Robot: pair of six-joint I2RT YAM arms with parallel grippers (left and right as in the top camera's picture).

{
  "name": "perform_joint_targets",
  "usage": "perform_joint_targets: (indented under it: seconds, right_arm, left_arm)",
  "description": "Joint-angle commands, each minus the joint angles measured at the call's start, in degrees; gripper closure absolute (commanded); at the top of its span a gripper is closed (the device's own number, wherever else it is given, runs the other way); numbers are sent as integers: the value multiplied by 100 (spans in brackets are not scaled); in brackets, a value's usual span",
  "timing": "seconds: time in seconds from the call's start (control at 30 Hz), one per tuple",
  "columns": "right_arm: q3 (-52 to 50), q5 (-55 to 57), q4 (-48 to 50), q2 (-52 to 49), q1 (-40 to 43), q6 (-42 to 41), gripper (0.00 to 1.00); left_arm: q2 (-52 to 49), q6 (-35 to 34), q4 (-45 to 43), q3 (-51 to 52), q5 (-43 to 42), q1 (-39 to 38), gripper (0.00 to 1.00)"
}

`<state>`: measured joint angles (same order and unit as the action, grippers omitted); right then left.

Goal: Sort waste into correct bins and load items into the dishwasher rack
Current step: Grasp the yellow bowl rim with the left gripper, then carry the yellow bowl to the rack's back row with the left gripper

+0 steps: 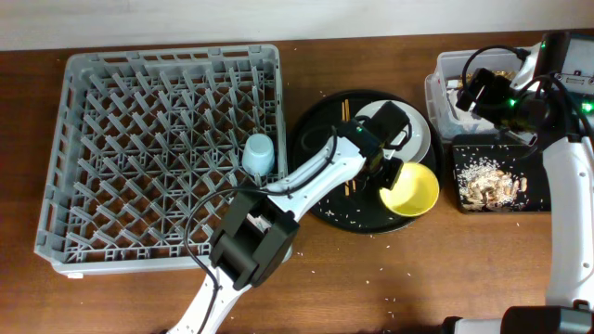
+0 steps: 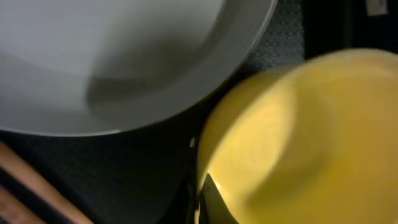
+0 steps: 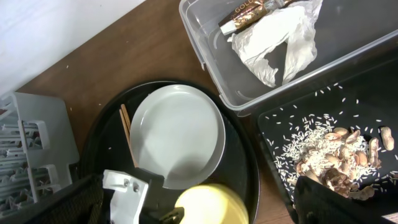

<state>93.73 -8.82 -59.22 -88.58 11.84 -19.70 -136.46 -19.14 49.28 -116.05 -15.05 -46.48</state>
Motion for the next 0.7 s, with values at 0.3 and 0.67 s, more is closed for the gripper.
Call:
perform_joint_targets:
  seconds: [0.3, 0.67]
  right_arm:
    - [2, 94, 4, -22, 24, -48, 2]
    - [2, 94, 2, -22, 24, -48, 1]
  left_arm:
    - [857, 293, 2116, -2015, 3799, 1773, 99]
    - [-343, 603, 579, -1980, 7746, 2529, 99]
